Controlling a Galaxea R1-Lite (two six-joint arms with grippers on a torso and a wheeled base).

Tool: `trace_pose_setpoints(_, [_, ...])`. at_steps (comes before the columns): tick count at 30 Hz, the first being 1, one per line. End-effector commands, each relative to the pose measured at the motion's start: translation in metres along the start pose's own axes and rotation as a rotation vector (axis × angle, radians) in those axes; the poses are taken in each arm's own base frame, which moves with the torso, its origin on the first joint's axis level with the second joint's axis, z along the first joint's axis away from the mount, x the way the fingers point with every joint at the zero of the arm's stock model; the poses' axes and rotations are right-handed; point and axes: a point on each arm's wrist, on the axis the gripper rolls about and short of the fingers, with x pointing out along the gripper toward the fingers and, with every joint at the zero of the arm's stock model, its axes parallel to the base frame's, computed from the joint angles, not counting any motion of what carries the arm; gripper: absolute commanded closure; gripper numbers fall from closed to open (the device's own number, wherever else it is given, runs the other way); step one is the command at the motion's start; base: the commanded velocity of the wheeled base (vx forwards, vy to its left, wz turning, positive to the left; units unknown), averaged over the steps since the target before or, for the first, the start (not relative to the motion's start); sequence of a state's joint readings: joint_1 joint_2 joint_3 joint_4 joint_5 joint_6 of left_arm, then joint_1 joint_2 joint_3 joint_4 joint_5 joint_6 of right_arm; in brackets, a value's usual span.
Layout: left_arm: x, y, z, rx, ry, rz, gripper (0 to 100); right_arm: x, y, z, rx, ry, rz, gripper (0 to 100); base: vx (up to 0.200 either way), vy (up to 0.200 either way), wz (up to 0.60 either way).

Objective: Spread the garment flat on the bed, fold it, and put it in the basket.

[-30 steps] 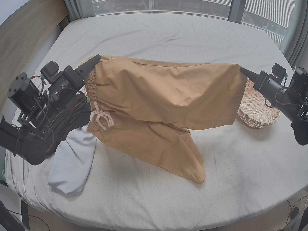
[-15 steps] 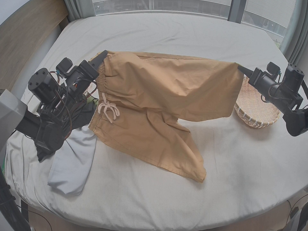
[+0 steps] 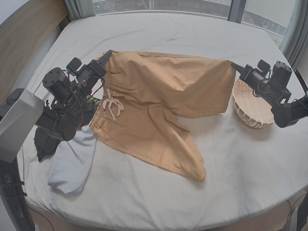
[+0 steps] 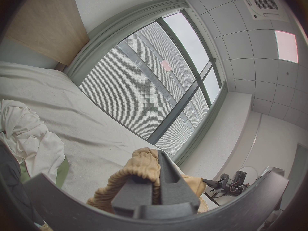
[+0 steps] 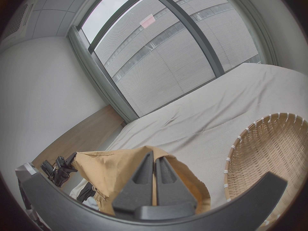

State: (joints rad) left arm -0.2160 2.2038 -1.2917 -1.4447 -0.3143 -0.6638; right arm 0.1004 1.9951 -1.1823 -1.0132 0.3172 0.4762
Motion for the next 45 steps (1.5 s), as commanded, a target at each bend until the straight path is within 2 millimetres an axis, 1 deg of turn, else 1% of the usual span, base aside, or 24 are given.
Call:
trace_pose_setpoints(1, [0.004,0.026,-0.014,-0.004,0.025,0.045,0,0.014,-0.013,-0.014,0.007,-0.001,-0.036,0,0.000,0.000,0.00])
trace_pose_setpoints(3, [0.006,0.030,-0.013,-0.003,0.027,0.051,0,0.017,-0.016,-0.018,0.002,-0.017,-0.038,0,0.000,0.000,0.00])
trace_pose_setpoints(9, [0.007,0.033,-0.018,-0.020,0.060,0.079,0,0.020,-0.018,-0.016,-0.012,-0.083,-0.066,0,0.000,0.000,0.00])
trace_pose_setpoints(13, [0.006,0.035,-0.020,-0.029,0.077,0.122,0,0.012,-0.007,-0.013,-0.013,-0.086,-0.051,0,0.000,0.000,0.00])
trace_pose_setpoints(14, [0.006,0.035,-0.020,-0.030,0.078,0.130,0,0.010,-0.004,-0.013,-0.013,-0.086,-0.047,0,0.000,0.000,0.00])
trace_pose_setpoints(15, [0.006,0.036,-0.021,-0.034,0.081,0.164,0,0.005,0.003,-0.015,-0.008,-0.076,-0.038,0,0.000,0.000,0.00])
trace_pose_setpoints(16, [0.006,0.036,-0.021,-0.035,0.081,0.172,0,0.004,0.004,-0.015,-0.007,-0.072,-0.037,0,0.000,0.000,0.00])
trace_pose_setpoints(19, [0.005,0.041,-0.021,-0.033,0.085,0.236,0,-0.006,0.012,-0.021,0.001,-0.044,-0.033,0,0.000,0.000,0.00])
trace_pose_setpoints(21, [0.001,0.049,-0.018,-0.008,0.091,0.289,0,-0.011,0.015,-0.026,0.003,-0.033,-0.028,0,0.000,0.000,0.00])
trace_pose_setpoints(26, [-0.007,0.064,-0.014,0.045,0.096,0.377,0,-0.021,0.016,-0.040,0.006,-0.014,-0.024,0,0.000,0.000,0.00])
trace_pose_setpoints(30, [-0.008,0.065,-0.010,0.053,0.076,0.401,0,-0.025,0.017,-0.049,0.012,0.005,-0.023,0,0.000,0.000,0.00])
trace_pose_setpoints(31, [-0.011,0.061,-0.007,0.055,0.070,0.403,0,-0.028,0.018,-0.055,0.016,0.020,-0.022,0,0.000,0.000,0.00])
trace_pose_setpoints(32, [-0.012,0.060,-0.006,0.056,0.071,0.402,0,-0.029,0.019,-0.056,0.017,0.022,-0.020,0,0.000,0.000,0.00])
trace_pose_setpoints(34, [-0.022,0.048,-0.003,0.052,0.081,0.394,0,-0.034,0.021,-0.068,0.028,0.062,-0.023,0,0.000,0.000,0.00])
trace_pose_setpoints(36, [-0.037,0.037,-0.008,0.041,0.115,0.386,0,-0.041,0.022,-0.080,0.034,0.099,-0.026,0,0.000,0.000,0.00])
trace_pose_setpoints(37, [-0.042,0.033,-0.011,0.035,0.129,0.380,0,-0.043,0.023,-0.084,0.037,0.110,-0.023,0,0.000,0.000,0.00])
trace_pose_setpoints(38, [-0.042,0.033,-0.011,0.035,0.129,0.380,0,-0.043,0.023,-0.084,0.037,0.110,-0.023,0,0.000,0.000,0.00])
trace_pose_setpoints(39, [-0.060,0.026,-0.019,0.019,0.176,0.366,0,-0.049,0.025,-0.094,0.045,0.141,-0.023,0,0.000,0.000,0.00])
trace_pose_setpoints(40, [-0.072,0.022,-0.022,0.009,0.204,0.352,0,-0.053,0.025,-0.103,0.052,0.173,-0.030,0,0.000,0.000,0.00])
trace_pose_setpoints(41, [-0.078,0.021,-0.024,0.003,0.221,0.342,0,-0.055,0.024,-0.108,0.057,0.191,-0.034,0,0.000,0.000,0.00])
trace_pose_setpoints(43, [-0.100,0.017,-0.030,-0.019,0.277,0.314,0,-0.059,0.020,-0.126,0.070,0.249,-0.051,0,0.000,0.000,0.00])
trace_pose_setpoints(45, [-0.115,0.016,-0.034,-0.035,0.317,0.300,0,-0.062,0.020,-0.138,0.076,0.279,-0.052,0,0.000,0.000,0.00])
